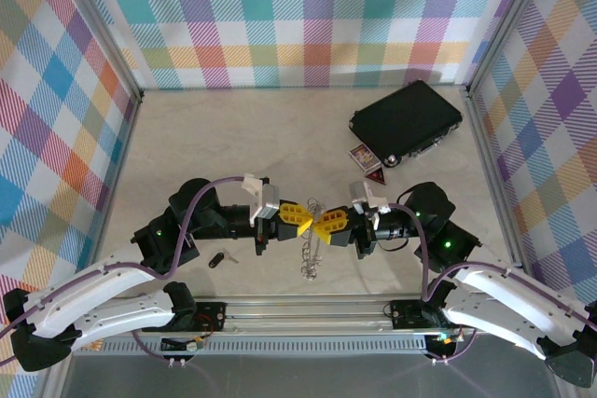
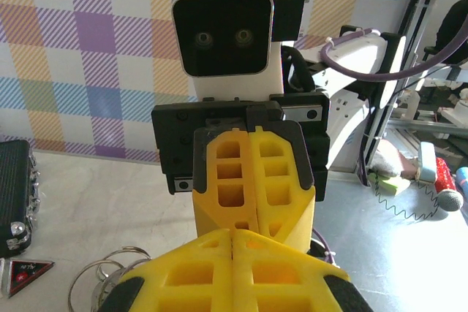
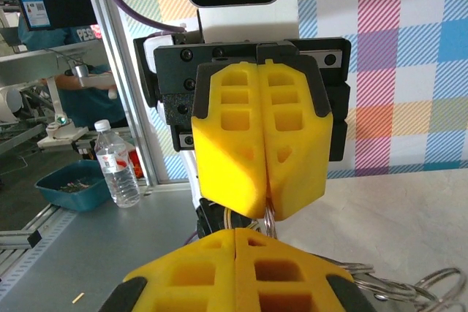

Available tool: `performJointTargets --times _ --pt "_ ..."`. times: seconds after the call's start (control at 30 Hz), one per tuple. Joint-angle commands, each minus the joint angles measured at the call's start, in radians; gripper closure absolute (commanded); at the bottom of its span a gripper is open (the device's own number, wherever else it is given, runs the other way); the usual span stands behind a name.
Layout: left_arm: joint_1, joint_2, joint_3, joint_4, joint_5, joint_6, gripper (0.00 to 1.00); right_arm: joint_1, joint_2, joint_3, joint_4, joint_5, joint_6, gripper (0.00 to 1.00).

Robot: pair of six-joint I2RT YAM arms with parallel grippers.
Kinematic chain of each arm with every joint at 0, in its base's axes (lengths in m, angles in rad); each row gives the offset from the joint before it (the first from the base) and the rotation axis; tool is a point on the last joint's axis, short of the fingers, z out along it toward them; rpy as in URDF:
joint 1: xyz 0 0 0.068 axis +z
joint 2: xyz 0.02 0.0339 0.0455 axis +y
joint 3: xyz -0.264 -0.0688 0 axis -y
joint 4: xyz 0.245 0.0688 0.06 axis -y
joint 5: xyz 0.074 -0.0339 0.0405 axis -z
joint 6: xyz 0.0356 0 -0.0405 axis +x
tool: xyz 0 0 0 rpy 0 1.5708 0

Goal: Put the keys on the keyring

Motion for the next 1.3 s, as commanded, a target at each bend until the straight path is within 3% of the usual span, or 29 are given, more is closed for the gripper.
performJointTargets --times 0.0,0.23,0.37,0.47,0.73,0.93,1.13,1.27 --pt "-0.013 0.0 -0.004 0.029 0.02 0.006 1.0 0.006 -0.003 0.042 -0.06 0.034 -0.039 1.0" --pt "-0.013 -0.008 -0.01 0.003 0.019 0.007 1.0 0.006 0.004 0.079 -0.143 0.05 -0.066 1.0" --pt "-0.014 -0.033 -0.013 0.014 0.012 0.008 1.0 0.006 -0.039 0.053 -0.125 0.074 -0.05 0.71" --pt "-0.013 -0.038 -0.013 0.01 0.01 0.013 1.0 0.007 -0.074 0.051 -0.162 0.112 -0.06 0.62" --pt "-0.013 -0.039 -0.015 0.02 0.015 0.011 1.0 0.006 -0.06 0.052 -0.164 0.184 -0.046 0.66" --pt "-0.013 -0.038 -0.014 0.023 0.014 0.011 1.0 0.006 -0.025 0.063 -0.143 0.13 -0.034 0.66" --pt "-0.013 -0.035 -0.017 0.024 0.013 0.013 1.0 0.006 0.002 0.063 -0.121 0.069 -0.015 0.73" --pt "-0.013 -0.03 -0.015 0.022 0.012 0.013 1.0 0.006 0.014 0.057 -0.091 0.059 -0.005 0.85"
